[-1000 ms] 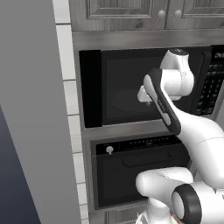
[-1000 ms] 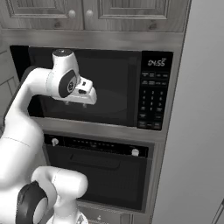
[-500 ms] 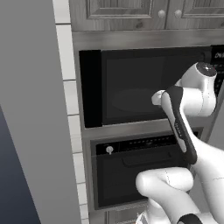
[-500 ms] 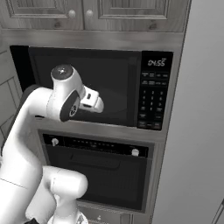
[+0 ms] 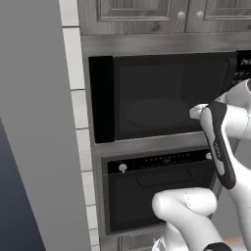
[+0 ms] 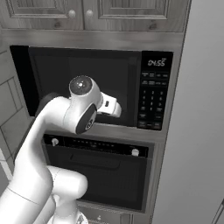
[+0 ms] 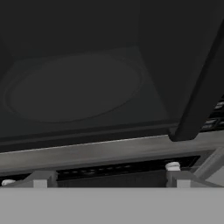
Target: Place the sponge inside the microwave to prepare for sanitizing.
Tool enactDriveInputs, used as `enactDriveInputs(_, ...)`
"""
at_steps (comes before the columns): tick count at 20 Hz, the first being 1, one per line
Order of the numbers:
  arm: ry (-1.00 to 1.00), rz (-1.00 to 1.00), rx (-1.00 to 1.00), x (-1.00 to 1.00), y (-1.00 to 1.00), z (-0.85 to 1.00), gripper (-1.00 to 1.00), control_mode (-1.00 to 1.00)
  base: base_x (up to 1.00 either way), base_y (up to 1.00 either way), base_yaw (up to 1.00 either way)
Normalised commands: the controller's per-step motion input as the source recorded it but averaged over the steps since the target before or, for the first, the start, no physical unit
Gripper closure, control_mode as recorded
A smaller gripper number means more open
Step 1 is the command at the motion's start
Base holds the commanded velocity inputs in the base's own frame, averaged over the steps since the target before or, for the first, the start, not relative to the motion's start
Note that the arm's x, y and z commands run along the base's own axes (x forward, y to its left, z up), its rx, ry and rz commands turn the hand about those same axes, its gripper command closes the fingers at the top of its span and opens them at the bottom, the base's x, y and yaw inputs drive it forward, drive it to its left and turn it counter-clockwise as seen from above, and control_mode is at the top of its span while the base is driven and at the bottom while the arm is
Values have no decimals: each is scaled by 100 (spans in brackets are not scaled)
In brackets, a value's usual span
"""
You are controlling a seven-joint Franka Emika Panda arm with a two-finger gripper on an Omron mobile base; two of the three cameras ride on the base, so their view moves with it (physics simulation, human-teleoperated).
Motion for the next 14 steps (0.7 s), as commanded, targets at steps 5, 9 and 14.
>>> enactDriveInputs(5, 0, 0, -3, -11, -50, 25, -100, -100, 0, 0, 0)
enactDriveInputs(9, 0, 0, -5, -9, -39, 14, -100, -100, 0, 0, 0)
enactDriveInputs(14, 7, 0, -9, 16, -27, 3, -100, -100, 0, 0, 0)
